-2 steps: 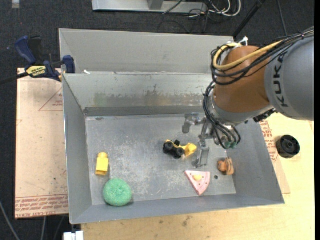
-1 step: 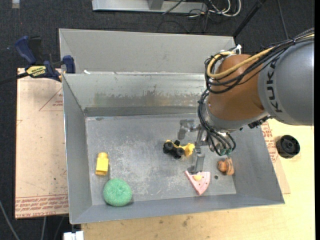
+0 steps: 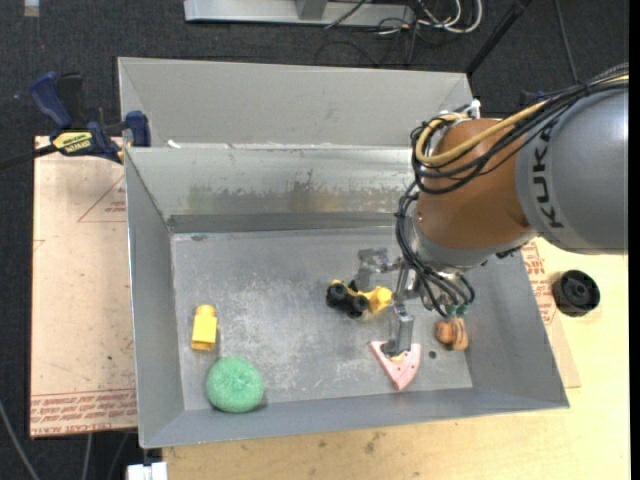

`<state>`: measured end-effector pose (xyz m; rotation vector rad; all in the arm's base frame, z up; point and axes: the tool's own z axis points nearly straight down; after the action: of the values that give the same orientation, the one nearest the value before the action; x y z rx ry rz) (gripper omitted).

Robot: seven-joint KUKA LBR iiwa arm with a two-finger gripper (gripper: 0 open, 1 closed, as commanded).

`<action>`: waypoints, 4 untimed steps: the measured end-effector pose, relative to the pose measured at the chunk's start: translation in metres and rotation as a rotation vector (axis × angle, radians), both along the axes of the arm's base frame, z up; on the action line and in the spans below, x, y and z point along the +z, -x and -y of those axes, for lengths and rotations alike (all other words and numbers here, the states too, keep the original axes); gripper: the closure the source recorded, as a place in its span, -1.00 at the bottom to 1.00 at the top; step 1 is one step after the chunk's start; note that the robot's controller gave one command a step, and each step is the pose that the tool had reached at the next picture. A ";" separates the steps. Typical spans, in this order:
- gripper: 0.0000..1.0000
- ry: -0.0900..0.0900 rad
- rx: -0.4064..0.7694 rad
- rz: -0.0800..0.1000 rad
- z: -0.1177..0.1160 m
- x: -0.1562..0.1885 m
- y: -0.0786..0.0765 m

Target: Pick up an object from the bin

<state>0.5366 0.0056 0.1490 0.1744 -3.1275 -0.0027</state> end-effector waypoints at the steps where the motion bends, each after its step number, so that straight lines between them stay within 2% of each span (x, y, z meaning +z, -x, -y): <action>1: -1.00 0.000 -0.035 0.017 -0.014 -0.018 -0.022; 2: 1.00 0.000 0.012 0.014 -0.012 -0.062 -0.021; 3: 1.00 0.000 0.012 0.014 -0.012 -0.062 -0.021; 4: 1.00 0.000 0.014 0.011 -0.021 -0.052 -0.040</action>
Offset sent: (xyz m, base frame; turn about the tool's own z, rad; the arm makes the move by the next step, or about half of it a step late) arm 0.0199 0.0112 -0.0630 -0.0130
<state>0.5763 0.0268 0.0968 0.1963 -3.1372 -0.0016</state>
